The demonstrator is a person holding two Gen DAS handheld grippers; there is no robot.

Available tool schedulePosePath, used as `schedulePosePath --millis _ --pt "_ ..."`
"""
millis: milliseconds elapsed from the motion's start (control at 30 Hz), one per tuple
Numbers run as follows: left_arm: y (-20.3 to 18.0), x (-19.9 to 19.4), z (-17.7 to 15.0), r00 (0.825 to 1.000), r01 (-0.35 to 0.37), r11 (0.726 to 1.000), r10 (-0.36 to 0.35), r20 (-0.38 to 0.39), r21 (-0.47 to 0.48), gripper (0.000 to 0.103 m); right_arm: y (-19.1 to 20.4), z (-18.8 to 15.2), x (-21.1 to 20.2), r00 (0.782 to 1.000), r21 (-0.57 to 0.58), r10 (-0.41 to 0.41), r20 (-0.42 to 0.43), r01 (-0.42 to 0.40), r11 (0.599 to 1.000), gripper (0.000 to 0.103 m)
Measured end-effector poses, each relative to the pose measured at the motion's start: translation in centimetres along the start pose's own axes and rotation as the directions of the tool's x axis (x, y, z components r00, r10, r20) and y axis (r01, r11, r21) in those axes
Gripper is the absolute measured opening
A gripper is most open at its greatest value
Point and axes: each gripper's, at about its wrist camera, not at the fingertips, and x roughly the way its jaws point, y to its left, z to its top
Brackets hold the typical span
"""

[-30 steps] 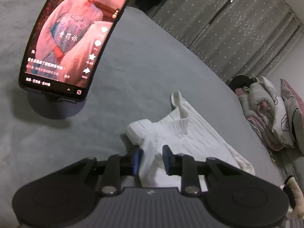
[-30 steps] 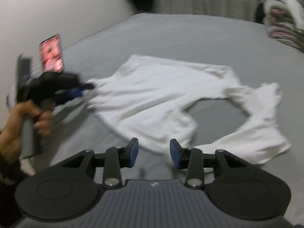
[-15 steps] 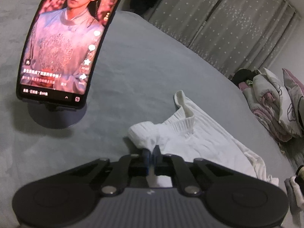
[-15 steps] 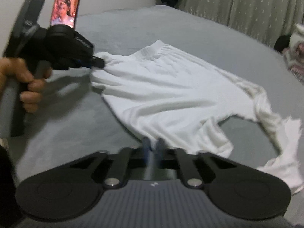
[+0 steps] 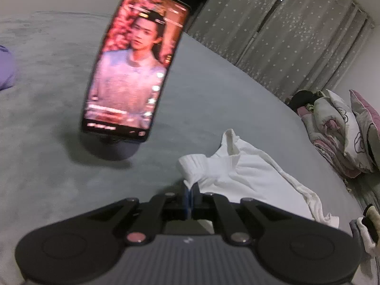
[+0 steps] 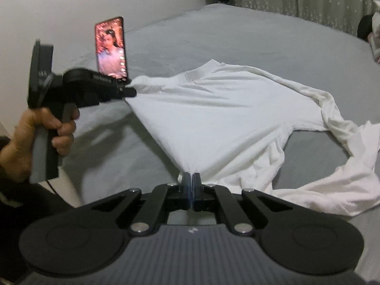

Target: Fold clothes

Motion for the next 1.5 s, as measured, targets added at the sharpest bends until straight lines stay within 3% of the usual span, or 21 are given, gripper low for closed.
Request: schedulePosePath --millis 233,467,667,700,900,1033,1200,1400,1500 --pt "0.7 -1.5 -0.8 0.998 -0.055 0.998 0.055 -0.008 0.015 0.002 1.3 -0.5 0.8 0.999 -0.01 0.027 -0.045 -0.027 1.0 0.0" --pt "1.7 0.4 -1.9 0.986 -0.119 0.992 0.122 -0.113 0.026 0.002 1.5 -0.8 1.9 0.996 -0.015 0.013 -0.088 -0.014 1.0 0.0" --pt "0.9 0.0 -1.8 0.987 -0.127 0.99 0.132 -0.09 0.06 0.008 1.7 -0.9 2.1 0.997 -0.011 0.0 -0.08 -0.001 1.0 0.005" --pt "0.8 -0.3 -1.9 0.988 -0.128 0.99 0.133 -0.076 0.064 0.008 1.7 -0.9 2.0 0.997 -0.001 0.0 -0.076 0.0 1.0 0.012" --pt "0.0 -2.3 -1.4 0.991 -0.135 0.987 0.133 0.027 0.093 0.01 0.2 -0.7 0.2 0.999 0.053 -0.02 -0.029 0.021 0.998 0.013" --pt "-1.4 -3.0 -1.4 0.994 -0.099 0.988 0.092 0.062 0.122 0.012 -1.8 -0.8 -1.1 0.999 0.095 -0.043 0.006 0.043 0.995 0.013" --pt "-4.3 -3.0 -2.8 0.999 -0.015 0.975 0.007 0.04 0.22 0.023 -5.0 -1.3 -1.8 0.995 0.151 -0.092 0.026 0.087 0.985 0.013" --pt "-8.6 -2.3 -4.6 0.993 0.117 0.935 -0.108 -0.044 0.335 0.023 -8.9 -1.9 -2.5 0.99 0.221 -0.137 0.042 0.125 0.967 0.013" --pt "-11.1 -1.9 -5.8 0.983 0.182 0.898 -0.164 -0.08 0.4 0.024 -10.6 -2.1 -3.0 0.986 0.25 -0.159 0.057 0.14 0.958 0.013"
